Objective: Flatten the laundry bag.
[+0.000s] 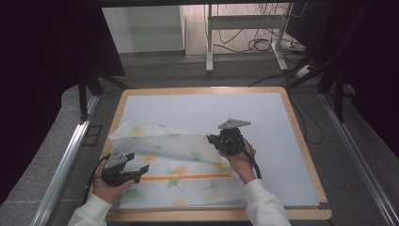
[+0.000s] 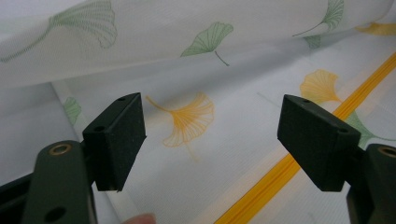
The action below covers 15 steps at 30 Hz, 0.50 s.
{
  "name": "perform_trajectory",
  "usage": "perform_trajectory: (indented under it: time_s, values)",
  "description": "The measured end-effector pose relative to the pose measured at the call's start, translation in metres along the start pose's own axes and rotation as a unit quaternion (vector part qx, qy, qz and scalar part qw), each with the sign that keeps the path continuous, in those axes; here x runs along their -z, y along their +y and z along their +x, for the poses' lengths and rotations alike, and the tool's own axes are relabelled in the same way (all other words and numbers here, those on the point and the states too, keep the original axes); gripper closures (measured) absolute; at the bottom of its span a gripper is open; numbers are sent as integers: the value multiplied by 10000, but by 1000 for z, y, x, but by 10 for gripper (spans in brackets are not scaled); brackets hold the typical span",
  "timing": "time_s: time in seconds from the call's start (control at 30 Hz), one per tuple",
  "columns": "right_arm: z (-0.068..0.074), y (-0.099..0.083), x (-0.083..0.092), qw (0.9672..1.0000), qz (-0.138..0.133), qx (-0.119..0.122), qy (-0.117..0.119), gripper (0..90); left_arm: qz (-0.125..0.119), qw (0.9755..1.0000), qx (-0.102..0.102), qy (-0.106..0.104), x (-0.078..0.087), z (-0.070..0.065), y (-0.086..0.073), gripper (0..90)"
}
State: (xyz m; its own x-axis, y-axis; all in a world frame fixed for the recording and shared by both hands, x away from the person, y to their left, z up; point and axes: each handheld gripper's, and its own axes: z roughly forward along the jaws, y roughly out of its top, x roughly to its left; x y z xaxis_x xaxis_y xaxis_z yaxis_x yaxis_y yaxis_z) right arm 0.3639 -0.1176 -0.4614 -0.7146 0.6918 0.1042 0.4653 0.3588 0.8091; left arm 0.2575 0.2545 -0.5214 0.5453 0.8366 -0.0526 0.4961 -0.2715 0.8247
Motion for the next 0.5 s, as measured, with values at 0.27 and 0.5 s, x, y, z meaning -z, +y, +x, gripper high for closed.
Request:
perform_trajectory:
  time_s: [0.27, 0.5]
  values:
    - [-9, 0, 1, 9999, -46, -62, -93, 858, 32, 10000, -27, -1, -1, 0, 0, 232]
    - [-16, 0, 1, 9998, -74, -154, -132, 858, 51, 10000, -29, -3, -2, -1, 0, 232]
